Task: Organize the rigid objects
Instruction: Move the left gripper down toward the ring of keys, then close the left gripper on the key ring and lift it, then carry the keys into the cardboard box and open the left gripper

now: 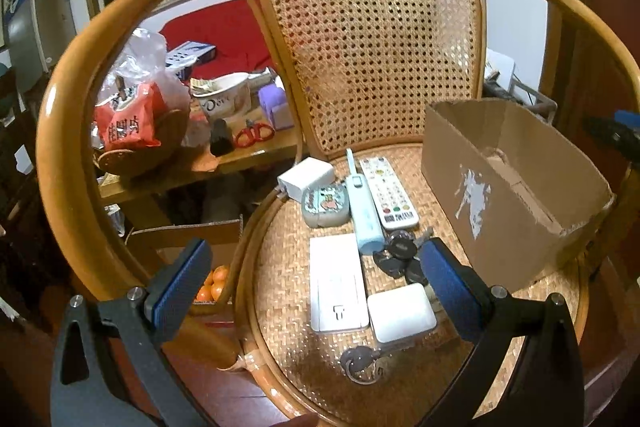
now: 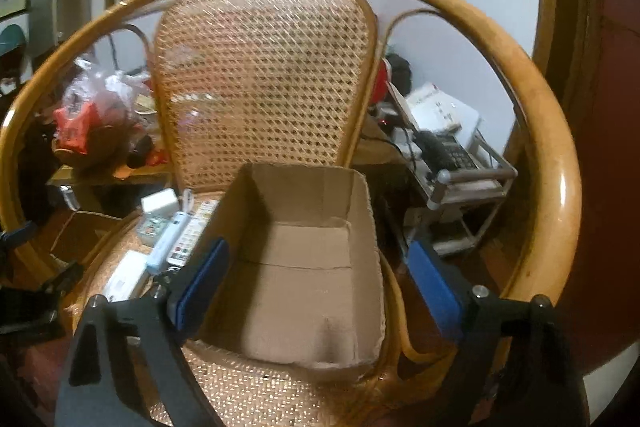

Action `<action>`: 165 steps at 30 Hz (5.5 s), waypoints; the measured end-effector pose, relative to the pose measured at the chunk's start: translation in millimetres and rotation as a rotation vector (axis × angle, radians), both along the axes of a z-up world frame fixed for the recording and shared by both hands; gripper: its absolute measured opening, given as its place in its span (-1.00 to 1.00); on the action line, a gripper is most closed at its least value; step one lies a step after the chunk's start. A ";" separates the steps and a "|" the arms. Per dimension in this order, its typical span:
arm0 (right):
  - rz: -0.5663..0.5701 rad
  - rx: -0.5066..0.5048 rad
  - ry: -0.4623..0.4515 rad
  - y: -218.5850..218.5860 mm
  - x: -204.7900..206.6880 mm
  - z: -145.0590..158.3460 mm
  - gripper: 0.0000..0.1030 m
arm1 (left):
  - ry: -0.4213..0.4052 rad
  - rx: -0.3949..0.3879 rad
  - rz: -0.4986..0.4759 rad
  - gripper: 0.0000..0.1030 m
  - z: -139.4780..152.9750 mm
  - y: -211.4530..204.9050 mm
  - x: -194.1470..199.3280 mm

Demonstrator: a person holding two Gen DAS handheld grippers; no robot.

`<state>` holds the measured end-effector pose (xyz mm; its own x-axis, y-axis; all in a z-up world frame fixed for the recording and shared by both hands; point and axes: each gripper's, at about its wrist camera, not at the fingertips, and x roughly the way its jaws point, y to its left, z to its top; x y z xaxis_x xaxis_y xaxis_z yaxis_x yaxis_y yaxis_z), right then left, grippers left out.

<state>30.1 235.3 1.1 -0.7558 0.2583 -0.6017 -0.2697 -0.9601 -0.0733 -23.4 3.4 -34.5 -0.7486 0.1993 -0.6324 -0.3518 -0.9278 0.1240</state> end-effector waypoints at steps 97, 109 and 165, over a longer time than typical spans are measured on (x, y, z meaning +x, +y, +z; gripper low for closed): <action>-0.107 -0.072 -0.439 62.5 -69.3 -89.2 -0.86 | -0.114 0.166 -0.252 -0.91 8.9 -1.5 18.7; -0.097 -0.065 -0.436 61.9 -70.6 -89.2 -0.87 | 0.020 0.182 -0.195 -0.91 61.3 22.7 5.1; -0.080 -0.077 -0.406 57.1 -65.9 -86.4 -0.87 | -0.199 0.095 -0.334 -0.12 11.2 137.6 -55.2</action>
